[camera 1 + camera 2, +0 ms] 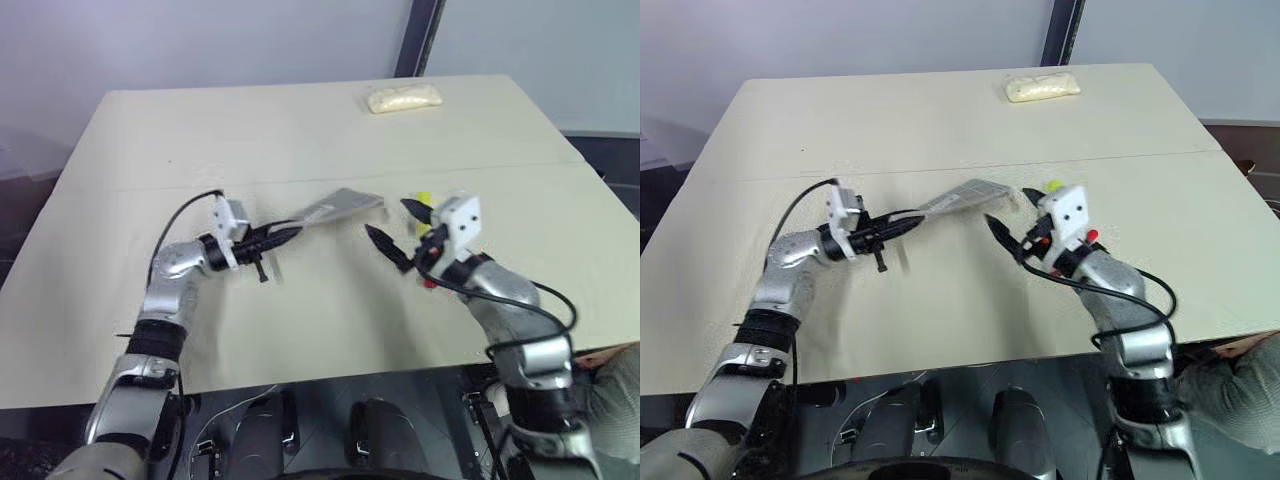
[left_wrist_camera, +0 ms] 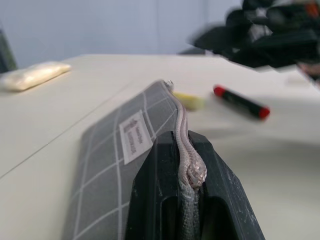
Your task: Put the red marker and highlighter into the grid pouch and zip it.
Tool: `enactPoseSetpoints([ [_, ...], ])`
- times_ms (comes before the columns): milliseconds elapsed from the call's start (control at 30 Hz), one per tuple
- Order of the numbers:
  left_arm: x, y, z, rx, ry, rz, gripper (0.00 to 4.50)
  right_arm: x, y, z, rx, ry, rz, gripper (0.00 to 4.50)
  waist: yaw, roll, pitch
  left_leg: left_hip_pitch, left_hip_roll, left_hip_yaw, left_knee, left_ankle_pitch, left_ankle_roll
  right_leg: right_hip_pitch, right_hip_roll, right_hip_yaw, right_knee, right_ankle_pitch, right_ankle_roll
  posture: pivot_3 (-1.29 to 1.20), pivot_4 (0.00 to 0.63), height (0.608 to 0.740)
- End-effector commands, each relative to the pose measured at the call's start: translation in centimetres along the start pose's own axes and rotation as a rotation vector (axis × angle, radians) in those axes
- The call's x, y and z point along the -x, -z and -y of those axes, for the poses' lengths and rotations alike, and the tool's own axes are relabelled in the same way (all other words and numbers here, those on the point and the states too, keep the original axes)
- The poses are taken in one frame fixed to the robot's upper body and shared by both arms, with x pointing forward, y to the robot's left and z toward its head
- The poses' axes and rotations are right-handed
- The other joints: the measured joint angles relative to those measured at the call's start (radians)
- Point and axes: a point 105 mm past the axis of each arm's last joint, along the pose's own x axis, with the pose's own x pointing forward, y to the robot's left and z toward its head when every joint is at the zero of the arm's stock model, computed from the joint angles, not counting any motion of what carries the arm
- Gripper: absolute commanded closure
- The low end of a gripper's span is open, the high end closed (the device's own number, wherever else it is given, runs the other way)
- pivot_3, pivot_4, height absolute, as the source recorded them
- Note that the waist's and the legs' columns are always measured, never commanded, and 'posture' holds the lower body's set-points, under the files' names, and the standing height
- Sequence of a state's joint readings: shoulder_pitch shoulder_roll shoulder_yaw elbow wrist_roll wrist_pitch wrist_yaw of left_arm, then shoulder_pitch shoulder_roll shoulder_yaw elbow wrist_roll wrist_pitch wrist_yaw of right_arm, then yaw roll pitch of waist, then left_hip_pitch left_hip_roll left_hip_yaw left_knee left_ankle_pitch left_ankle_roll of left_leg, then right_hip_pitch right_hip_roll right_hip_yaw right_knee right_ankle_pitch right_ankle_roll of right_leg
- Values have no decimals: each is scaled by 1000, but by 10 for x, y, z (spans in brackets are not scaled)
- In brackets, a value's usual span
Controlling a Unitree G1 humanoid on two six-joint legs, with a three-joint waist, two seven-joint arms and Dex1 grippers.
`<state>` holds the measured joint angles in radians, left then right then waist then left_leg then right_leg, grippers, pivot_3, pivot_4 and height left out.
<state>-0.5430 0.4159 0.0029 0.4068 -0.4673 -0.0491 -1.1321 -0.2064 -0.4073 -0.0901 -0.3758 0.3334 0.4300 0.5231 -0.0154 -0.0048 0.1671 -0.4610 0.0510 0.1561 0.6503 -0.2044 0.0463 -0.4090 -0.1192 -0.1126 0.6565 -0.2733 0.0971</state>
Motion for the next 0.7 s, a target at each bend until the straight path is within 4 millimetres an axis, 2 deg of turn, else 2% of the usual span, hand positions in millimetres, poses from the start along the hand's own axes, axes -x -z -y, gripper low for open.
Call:
enactPoseSetpoints([
  [33,3,-17,1,-14,30,44,4500,8,-14,7,32,40,23,66,0,0,0,0,0,0,0,0,0,0,0,0,0,0,0,0,150,740],
  [167,4,-20,7,-52,81,38,4500,5,-4,12,27,64,-15,66,2,0,0,0,0,0,0,0,0,0,0,0,-2,0,0,0,150,740],
  [267,3,-24,11,-88,115,43,4500,-10,7,13,-25,80,-39,66,0,0,0,0,0,0,0,0,0,1,0,0,-3,0,0,0,150,740],
  [333,1,-27,11,-103,123,49,4500,-20,12,17,-119,106,-36,66,-2,0,0,0,0,0,0,0,0,0,0,0,-3,0,0,0,150,740],
  [433,1,-31,13,-120,148,52,4500,-30,22,19,-136,102,-65,66,0,0,0,0,0,0,-1,0,0,0,1,0,-3,0,0,0,150,740],
  [633,2,-33,14,-144,158,45,4500,-43,28,20,-189,75,-77,66,1,0,0,-1,-1,1,-1,0,0,0,0,0,-4,0,0,0,150,740],
  [700,4,-32,14,-151,153,42,4500,-43,33,20,-199,73,-97,596,1,0,0,-1,0,1,-1,0,0,0,0,0,-4,0,0,0,150,740],
])
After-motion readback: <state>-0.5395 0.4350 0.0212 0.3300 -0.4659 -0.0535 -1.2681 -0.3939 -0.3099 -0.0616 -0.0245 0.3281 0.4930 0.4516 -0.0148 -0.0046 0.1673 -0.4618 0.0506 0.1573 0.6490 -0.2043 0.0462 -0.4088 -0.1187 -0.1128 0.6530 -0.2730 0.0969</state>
